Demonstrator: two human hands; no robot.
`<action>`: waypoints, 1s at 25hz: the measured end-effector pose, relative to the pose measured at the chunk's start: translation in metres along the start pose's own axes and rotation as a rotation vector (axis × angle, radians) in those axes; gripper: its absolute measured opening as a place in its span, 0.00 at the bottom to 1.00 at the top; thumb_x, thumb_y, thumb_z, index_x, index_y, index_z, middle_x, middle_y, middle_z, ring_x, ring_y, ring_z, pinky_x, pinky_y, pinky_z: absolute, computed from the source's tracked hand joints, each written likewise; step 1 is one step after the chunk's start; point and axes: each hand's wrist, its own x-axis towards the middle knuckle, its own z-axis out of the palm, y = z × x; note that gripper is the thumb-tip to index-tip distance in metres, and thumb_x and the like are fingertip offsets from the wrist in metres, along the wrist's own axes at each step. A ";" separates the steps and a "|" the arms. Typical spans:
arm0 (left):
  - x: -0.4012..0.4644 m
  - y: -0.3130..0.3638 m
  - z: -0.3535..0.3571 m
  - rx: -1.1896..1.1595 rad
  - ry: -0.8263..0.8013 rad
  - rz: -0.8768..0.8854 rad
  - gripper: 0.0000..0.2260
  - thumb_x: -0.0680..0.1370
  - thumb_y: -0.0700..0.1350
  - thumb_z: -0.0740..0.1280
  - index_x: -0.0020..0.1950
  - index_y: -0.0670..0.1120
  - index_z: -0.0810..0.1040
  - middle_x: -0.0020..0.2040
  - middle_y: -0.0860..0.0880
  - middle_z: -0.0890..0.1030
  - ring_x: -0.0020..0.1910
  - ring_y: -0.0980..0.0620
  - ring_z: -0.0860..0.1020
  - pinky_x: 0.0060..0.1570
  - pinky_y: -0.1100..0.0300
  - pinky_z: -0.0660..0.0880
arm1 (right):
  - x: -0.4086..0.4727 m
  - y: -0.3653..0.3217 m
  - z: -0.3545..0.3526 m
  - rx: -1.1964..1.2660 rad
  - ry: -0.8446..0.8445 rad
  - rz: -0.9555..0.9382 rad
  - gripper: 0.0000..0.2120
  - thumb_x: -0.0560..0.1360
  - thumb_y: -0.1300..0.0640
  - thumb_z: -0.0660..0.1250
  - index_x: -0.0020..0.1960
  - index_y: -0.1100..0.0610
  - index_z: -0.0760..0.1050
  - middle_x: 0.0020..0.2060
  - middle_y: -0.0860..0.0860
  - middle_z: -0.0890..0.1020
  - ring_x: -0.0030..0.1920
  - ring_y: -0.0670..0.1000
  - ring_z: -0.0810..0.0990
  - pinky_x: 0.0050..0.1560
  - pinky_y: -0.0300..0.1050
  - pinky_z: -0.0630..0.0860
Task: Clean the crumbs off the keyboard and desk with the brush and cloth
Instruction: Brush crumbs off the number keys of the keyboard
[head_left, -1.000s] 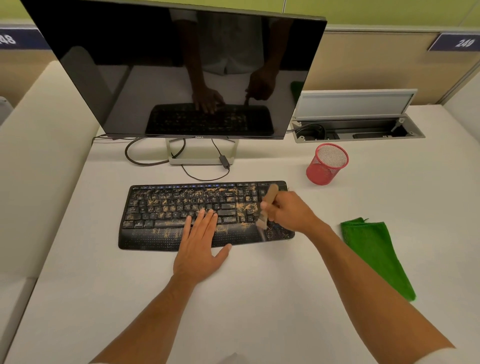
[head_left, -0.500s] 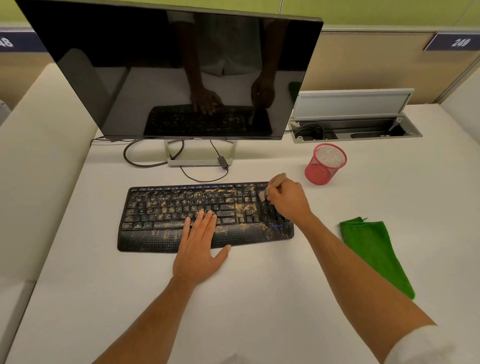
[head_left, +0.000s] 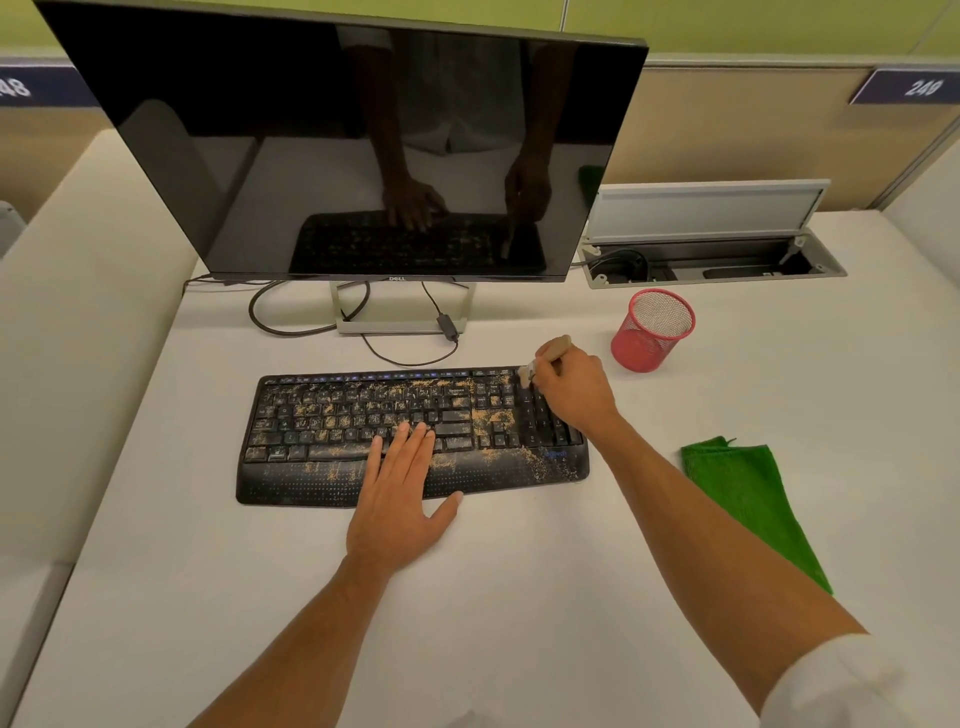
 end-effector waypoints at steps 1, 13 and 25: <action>0.000 0.000 0.000 0.000 0.000 0.000 0.36 0.79 0.66 0.53 0.80 0.45 0.55 0.81 0.50 0.54 0.80 0.53 0.45 0.77 0.49 0.39 | -0.001 -0.003 0.001 -0.004 -0.019 0.000 0.14 0.83 0.55 0.57 0.48 0.59 0.79 0.38 0.55 0.84 0.40 0.55 0.81 0.39 0.43 0.73; -0.001 -0.001 0.000 0.013 -0.018 -0.011 0.36 0.79 0.67 0.52 0.81 0.46 0.53 0.81 0.51 0.51 0.80 0.53 0.43 0.77 0.49 0.37 | 0.007 -0.016 -0.002 -0.028 -0.026 0.029 0.26 0.81 0.49 0.51 0.36 0.62 0.78 0.29 0.53 0.81 0.31 0.52 0.80 0.39 0.46 0.79; 0.000 -0.001 0.001 0.004 -0.006 -0.002 0.36 0.79 0.66 0.53 0.81 0.46 0.54 0.81 0.50 0.52 0.80 0.53 0.44 0.77 0.48 0.39 | 0.019 -0.008 -0.010 0.164 -0.153 0.182 0.16 0.81 0.55 0.63 0.43 0.65 0.82 0.33 0.54 0.86 0.32 0.52 0.85 0.43 0.49 0.85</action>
